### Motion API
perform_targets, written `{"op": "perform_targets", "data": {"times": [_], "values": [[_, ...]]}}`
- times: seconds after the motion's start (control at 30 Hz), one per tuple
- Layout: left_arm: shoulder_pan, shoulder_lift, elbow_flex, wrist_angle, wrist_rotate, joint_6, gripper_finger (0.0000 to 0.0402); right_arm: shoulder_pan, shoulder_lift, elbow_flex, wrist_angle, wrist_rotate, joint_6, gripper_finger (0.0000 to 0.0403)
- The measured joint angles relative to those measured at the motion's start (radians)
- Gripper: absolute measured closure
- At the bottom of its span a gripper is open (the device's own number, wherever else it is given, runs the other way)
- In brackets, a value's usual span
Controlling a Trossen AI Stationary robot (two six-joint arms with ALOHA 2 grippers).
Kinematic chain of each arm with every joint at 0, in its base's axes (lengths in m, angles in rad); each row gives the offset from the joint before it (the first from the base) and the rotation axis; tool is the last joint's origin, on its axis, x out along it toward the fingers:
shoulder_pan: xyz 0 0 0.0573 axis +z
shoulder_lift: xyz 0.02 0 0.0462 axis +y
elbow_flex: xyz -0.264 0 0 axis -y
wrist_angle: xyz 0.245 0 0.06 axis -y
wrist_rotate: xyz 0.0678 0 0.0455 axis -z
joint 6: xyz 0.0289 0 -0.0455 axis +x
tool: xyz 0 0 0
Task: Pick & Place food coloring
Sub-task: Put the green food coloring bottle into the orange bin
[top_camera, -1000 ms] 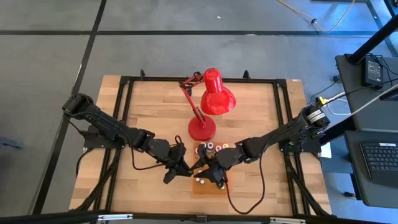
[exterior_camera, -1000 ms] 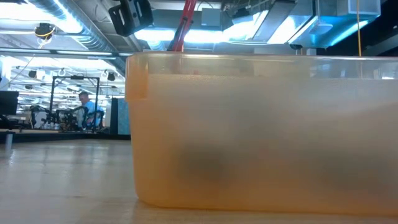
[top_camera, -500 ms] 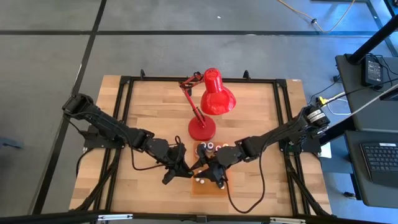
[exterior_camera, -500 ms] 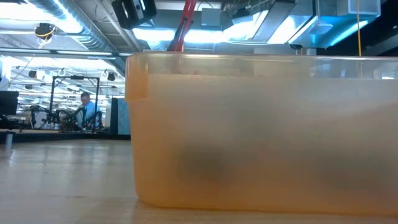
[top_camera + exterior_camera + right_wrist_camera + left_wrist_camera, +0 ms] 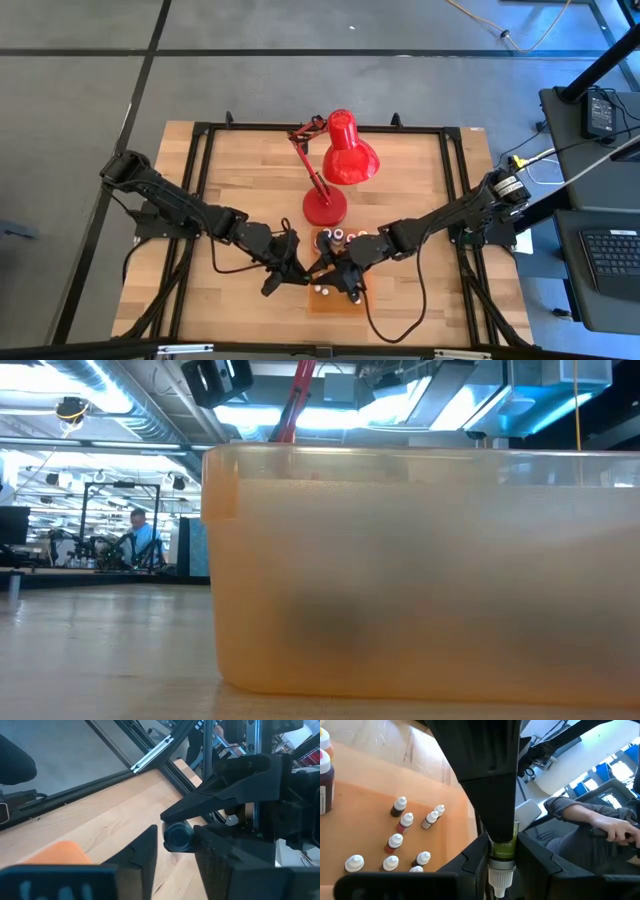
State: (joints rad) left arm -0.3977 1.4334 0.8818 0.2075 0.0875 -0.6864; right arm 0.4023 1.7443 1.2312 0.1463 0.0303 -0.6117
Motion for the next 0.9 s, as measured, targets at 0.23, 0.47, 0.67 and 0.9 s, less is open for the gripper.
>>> {"op": "perform_targets", "data": {"times": [0.23,0.47,0.67,0.9], "values": [[0.000,0.000,0.000,0.003,0.000,0.001,0.0319,0.000,0.000,0.000,0.006,0.001,-0.004,0.0330],[0.000,0.000,0.000,0.003,0.000,0.002,0.0314,0.000,-0.001,0.000,0.006,0.001,-0.007,0.0328],[0.000,0.000,0.000,0.003,0.001,0.039,0.0313,0.000,-0.001,0.000,0.004,0.002,-0.010,0.0336],[0.003,0.000,0.000,0.002,0.001,0.038,0.0313,0.000,-0.001,0.000,0.000,0.002,-0.010,0.0338]]}}
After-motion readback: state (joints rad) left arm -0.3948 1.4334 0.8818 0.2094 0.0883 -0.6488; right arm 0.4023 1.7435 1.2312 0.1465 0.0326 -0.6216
